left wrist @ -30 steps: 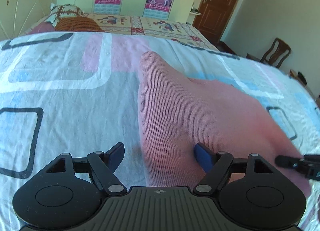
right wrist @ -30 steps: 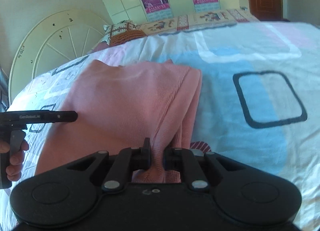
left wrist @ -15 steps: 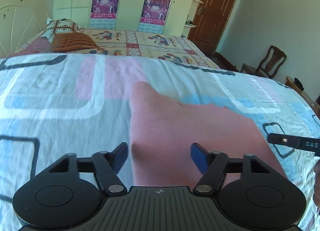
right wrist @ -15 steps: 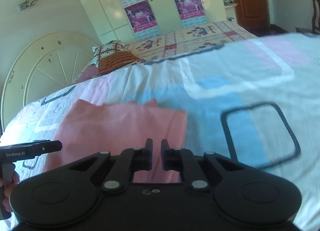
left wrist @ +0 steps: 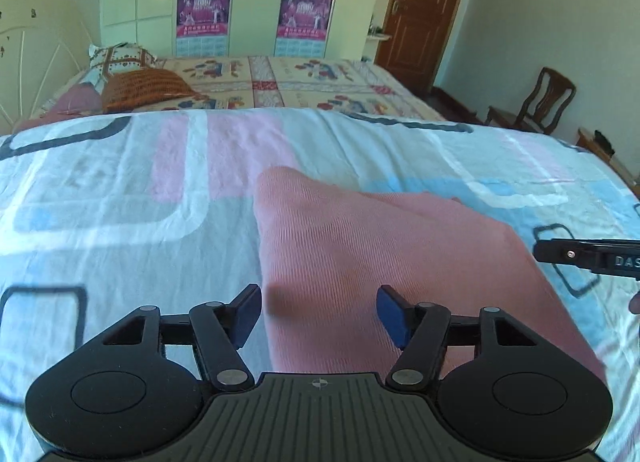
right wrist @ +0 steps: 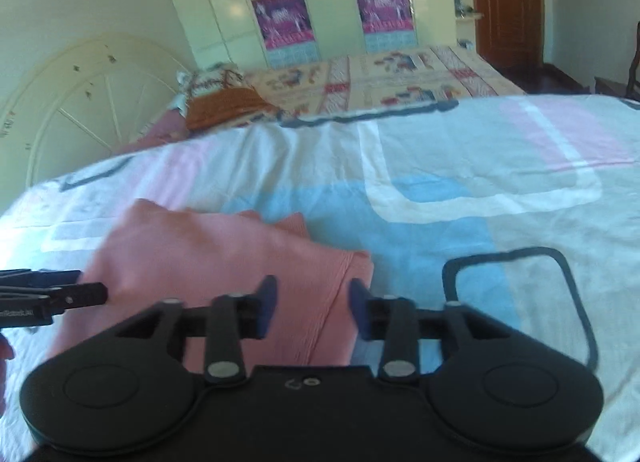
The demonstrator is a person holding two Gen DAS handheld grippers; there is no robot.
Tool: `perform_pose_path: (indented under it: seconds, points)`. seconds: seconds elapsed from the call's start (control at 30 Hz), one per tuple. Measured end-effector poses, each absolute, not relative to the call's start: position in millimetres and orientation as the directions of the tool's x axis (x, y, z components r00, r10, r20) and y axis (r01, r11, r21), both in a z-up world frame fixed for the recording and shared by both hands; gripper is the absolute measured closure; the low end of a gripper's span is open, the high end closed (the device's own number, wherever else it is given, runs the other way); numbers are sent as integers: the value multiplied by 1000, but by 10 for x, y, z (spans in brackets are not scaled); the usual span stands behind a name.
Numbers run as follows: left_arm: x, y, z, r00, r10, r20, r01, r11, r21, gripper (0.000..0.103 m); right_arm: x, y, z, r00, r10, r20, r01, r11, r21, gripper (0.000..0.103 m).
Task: Fold small clothes
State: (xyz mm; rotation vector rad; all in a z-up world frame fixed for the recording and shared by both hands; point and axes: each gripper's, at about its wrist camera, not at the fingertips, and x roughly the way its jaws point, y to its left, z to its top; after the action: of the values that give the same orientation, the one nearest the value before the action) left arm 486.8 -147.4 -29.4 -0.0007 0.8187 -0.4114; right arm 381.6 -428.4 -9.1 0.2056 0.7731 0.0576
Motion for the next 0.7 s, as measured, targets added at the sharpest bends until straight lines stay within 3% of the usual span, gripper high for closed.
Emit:
perform_pose_path:
  seconds: [0.1, 0.3, 0.37, 0.43, 0.47, 0.7]
  points:
    - [4487, -1272, -312, 606, -393, -691, 333, 915, -228, 40, 3328, -4327, -24, 712, 192, -676, 10, 959, 283, 76]
    - [4019, -1157, -427, 590, -380, -713, 318, 920, -227, 40, 2754, -4325, -66, 683, 292, -670, 45, 898, 438, 73]
    - [4015, -1140, -507, 571, -373, -732, 305, 923, -232, 40, 2757, -4223, -134, 655, 278, -703, 41, 916, 400, 73]
    - [4029, -1130, -559, 557, -371, -743, 300, 924, -236, 40, 2769, -4179, -216, 621, 285, -730, 39, 919, 392, 95]
    - [4022, -1128, -573, 556, -370, -745, 300, 924, -236, 40, 2751, -4162, -226, 622, 279, -731, 30, 925, 378, 99]
    - [3853, -1030, -745, 574, -369, -731, 292, 926, -237, 40, 2641, -4262, -422, 611, 223, -759, 44, 949, 313, 100]
